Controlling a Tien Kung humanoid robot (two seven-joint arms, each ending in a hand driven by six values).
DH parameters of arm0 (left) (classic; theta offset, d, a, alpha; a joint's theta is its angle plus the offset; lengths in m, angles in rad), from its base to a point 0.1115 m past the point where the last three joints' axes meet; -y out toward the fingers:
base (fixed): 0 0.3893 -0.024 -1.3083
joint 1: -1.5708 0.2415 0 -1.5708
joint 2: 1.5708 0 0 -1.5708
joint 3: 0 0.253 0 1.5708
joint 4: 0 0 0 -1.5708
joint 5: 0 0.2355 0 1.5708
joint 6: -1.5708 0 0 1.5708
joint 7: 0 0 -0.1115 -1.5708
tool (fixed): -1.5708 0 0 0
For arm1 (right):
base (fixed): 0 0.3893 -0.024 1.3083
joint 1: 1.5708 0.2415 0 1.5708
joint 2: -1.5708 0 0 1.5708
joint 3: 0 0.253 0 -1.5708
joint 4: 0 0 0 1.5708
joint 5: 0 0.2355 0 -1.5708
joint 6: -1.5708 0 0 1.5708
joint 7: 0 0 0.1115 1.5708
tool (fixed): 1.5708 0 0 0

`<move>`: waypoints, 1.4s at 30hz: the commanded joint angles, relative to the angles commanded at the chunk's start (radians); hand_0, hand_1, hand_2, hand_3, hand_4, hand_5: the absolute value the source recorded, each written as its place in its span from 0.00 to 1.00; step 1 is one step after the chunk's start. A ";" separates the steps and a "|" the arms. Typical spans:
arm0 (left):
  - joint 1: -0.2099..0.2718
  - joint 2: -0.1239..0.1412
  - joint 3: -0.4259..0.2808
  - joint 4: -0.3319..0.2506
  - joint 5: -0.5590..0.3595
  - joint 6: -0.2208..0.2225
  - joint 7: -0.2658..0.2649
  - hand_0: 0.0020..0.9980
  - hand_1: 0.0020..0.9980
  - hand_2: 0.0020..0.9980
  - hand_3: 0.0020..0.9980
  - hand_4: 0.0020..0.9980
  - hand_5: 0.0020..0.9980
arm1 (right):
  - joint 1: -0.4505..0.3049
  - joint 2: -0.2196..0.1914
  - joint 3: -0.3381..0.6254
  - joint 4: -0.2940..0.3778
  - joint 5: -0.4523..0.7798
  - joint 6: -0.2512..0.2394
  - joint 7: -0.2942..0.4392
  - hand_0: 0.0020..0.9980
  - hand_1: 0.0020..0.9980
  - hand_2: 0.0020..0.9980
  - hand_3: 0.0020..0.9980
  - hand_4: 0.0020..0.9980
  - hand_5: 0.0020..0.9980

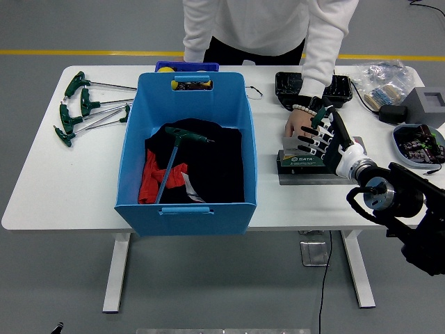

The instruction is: Lift tool from toolbox,place it in box,lift tool from toolbox,place it in box

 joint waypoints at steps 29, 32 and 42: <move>0.014 0.002 -0.033 0.003 0.056 0.006 0.019 0.72 0.75 0.79 0.73 0.75 0.65 | -0.009 0.026 0.131 0.103 0.278 -0.112 0.120 0.38 0.29 0.35 0.38 1.00 0.81; 0.016 0.002 -0.037 0.003 0.061 0.006 0.021 0.72 0.75 0.79 0.73 0.75 0.65 | -0.013 0.021 0.156 0.130 0.292 -0.119 0.130 0.38 0.29 0.35 0.38 1.00 0.81; 0.018 0.002 -0.036 0.004 0.061 0.006 0.020 0.72 0.75 0.79 0.73 0.75 0.65 | -0.012 0.006 0.198 0.196 0.306 -0.133 0.142 0.35 0.26 0.33 0.37 1.00 0.80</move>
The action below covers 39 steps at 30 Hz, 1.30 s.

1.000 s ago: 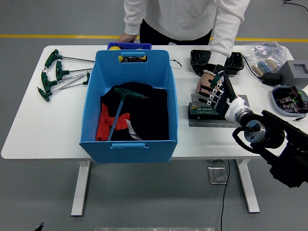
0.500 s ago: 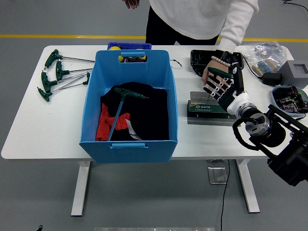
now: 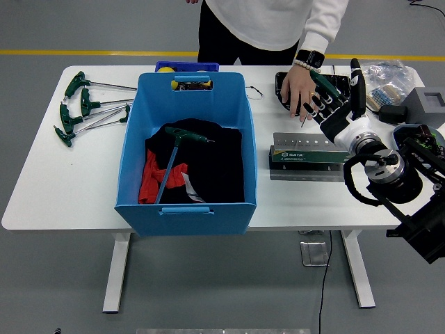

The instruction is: Lift tool from toolbox,place it in box,lift tool from toolbox,place it in box

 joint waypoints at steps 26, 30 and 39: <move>-0.005 0.006 0.010 -0.001 -0.017 0.001 -0.005 0.72 0.75 0.79 0.72 0.74 0.65 | 0.286 0.051 -0.368 0.091 -0.134 0.037 -0.036 0.38 0.28 0.34 0.38 0.98 0.75; -0.007 0.008 0.007 -0.001 -0.011 0.004 -0.004 0.72 0.75 0.79 0.72 0.74 0.65 | 0.343 0.092 -0.512 0.027 -0.267 0.113 -0.100 0.45 0.32 0.39 0.41 0.98 0.74; -0.012 0.012 0.015 -0.003 -0.021 0.011 -0.008 0.72 0.74 0.78 0.72 0.74 0.65 | 0.377 0.149 -0.631 -0.118 -0.601 0.331 -0.211 0.68 0.67 0.76 0.69 1.00 0.84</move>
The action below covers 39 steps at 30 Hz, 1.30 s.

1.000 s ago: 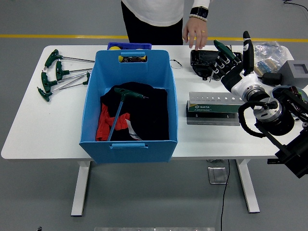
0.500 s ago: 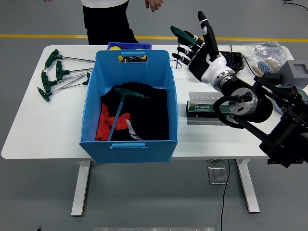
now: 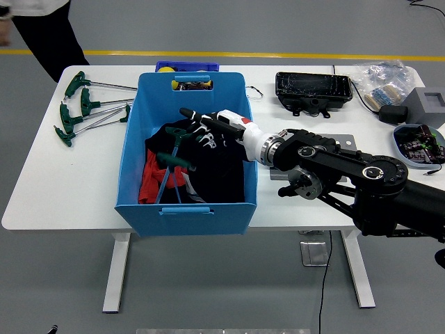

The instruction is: Lift tool from toolbox,place it in box,lift tool from toolbox,place it in box

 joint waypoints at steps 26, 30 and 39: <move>0.005 -0.001 0.027 -0.003 -0.034 0.001 -0.007 0.72 0.73 0.77 0.72 0.74 0.64 | -0.259 -0.232 0.457 -0.036 -0.687 0.024 0.107 0.75 0.76 0.82 0.76 1.00 0.80; 0.009 -0.002 0.024 -0.001 -0.033 0.000 -0.007 0.72 0.73 0.77 0.71 0.74 0.64 | -0.338 -0.274 0.594 -0.004 -0.775 0.035 0.158 0.76 0.77 0.82 0.78 1.00 0.81; 0.021 -0.008 0.014 0.004 -0.017 0.000 0.000 0.72 0.73 0.77 0.71 0.74 0.64 | -0.546 -0.354 0.815 0.107 -0.828 0.036 0.346 0.80 0.80 0.83 0.83 1.00 0.81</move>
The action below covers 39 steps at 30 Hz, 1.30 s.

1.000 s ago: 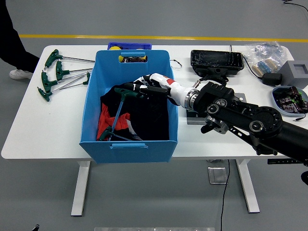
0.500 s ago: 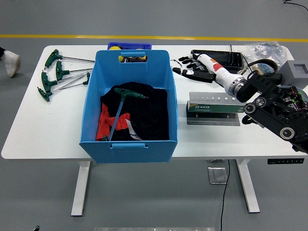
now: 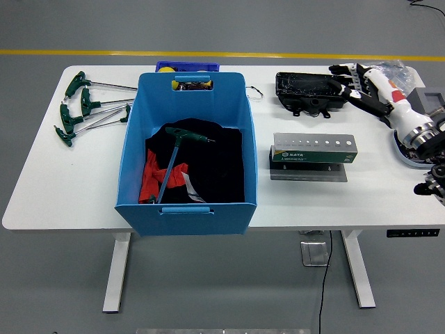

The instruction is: Lift tool from toolbox,place it in box,lift tool from toolbox,place it in box

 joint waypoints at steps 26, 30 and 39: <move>-0.013 -0.010 -0.007 0.011 0.005 -0.013 -0.010 0.71 0.73 0.77 0.71 0.73 0.64 | -0.550 0.195 0.530 0.239 -0.136 0.057 0.007 0.82 0.79 0.84 0.86 1.00 0.82; -0.011 -0.011 -0.004 0.009 0.000 -0.011 -0.008 0.70 0.73 0.77 0.71 0.73 0.64 | -0.525 0.209 0.550 0.236 -0.149 0.105 -0.015 0.81 0.79 0.84 0.86 1.00 0.88; -0.008 -0.017 -0.003 0.010 -0.006 -0.012 -0.009 0.70 0.73 0.77 0.71 0.73 0.64 | -0.500 0.217 0.567 0.230 -0.124 0.095 -0.016 0.82 0.79 0.84 0.86 1.00 0.88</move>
